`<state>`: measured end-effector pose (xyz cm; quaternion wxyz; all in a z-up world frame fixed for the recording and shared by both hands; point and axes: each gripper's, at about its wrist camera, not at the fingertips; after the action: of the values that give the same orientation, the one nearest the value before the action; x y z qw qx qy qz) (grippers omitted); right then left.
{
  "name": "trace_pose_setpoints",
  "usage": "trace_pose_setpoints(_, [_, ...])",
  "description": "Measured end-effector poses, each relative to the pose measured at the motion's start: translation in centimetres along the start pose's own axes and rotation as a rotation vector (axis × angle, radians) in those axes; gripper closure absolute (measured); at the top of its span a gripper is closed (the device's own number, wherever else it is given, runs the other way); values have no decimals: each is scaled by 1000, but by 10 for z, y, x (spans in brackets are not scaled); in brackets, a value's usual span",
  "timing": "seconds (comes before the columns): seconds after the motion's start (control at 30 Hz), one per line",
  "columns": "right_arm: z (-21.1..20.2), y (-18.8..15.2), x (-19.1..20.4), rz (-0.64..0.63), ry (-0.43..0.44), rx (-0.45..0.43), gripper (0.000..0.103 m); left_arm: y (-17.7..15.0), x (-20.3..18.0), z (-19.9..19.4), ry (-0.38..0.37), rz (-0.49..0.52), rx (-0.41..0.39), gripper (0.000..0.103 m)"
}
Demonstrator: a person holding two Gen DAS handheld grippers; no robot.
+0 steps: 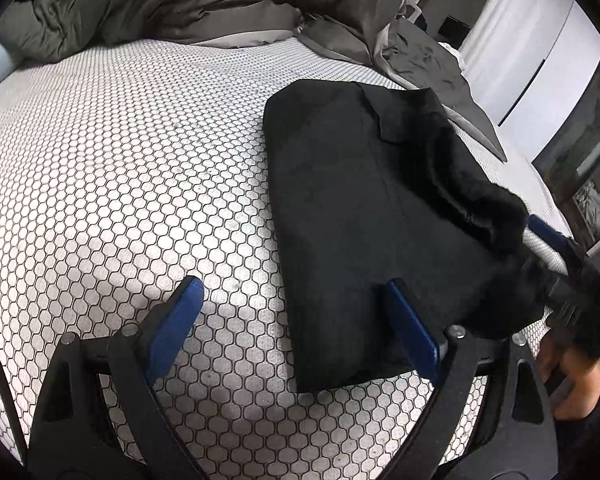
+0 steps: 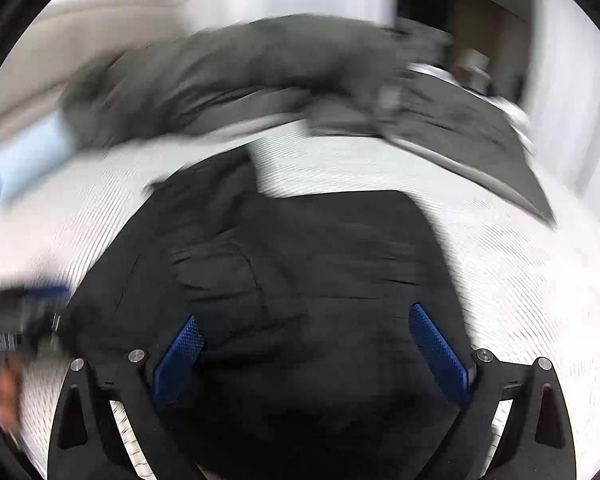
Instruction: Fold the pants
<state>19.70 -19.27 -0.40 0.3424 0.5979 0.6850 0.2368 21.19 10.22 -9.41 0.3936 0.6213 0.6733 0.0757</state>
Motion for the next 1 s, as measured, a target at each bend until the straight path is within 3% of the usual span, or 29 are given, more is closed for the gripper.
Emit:
trace_pose_setpoints(0.07, [0, -3, -39, 117, -109, 18, 3, 1, 0, 2, 11, 6, 5, 13])
trace_pose_setpoints(0.13, [-1, -7, -68, 177, -124, 30, 3, 1, 1, 2, 18, 10, 4, 13])
trace_pose_setpoints(0.27, [-10, -17, -104, 239, -60, 4, 3, 4, -1, 2, 35, 15, 1, 13])
trace_pose_setpoints(0.43, [-13, -24, -109, 237, 182, 3, 6, 8, -24, 1, 44, 10, -13, 13])
trace_pose_setpoints(0.53, [-2, -19, -101, 276, 351, 35, 30, 15, -34, 8, 33, 11, -21, 13])
trace_pose_setpoints(0.63, [18, -12, -89, 311, 447, 97, 31, 15, -45, 7, 14, 29, -32, 13])
trace_pose_setpoints(0.67, [25, -12, -88, 321, 465, 116, 36, 15, -48, 7, 11, 37, -35, 13])
trace_pose_setpoints(0.7, [36, -12, -84, 335, 483, 139, 46, 14, -51, 7, 12, 46, -36, 13])
trace_pose_setpoints(0.73, [41, -10, -81, 335, 490, 152, 76, 12, -54, 7, 15, 56, -31, 13])
trace_pose_setpoints(0.77, [47, -10, -75, 313, 453, 166, 90, 11, -55, 9, 21, 63, -26, 13])
trace_pose_setpoints(0.83, [46, -7, -71, 278, 420, 150, 92, 9, -56, 9, 26, 67, -22, 13])
trace_pose_setpoints(1.0, [-6, -4, -81, 236, 424, 11, 93, 9, -55, -1, 20, 52, -45, 13])
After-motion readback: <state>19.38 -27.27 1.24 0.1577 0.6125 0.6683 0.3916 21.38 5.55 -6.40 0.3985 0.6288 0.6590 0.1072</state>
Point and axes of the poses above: each gripper's, at about its wrist camera, not at the fingertips, and z roughly the way its jaws point, x to its left, y to its top, and after that the axes turned 10 degrees about -y, right-handed
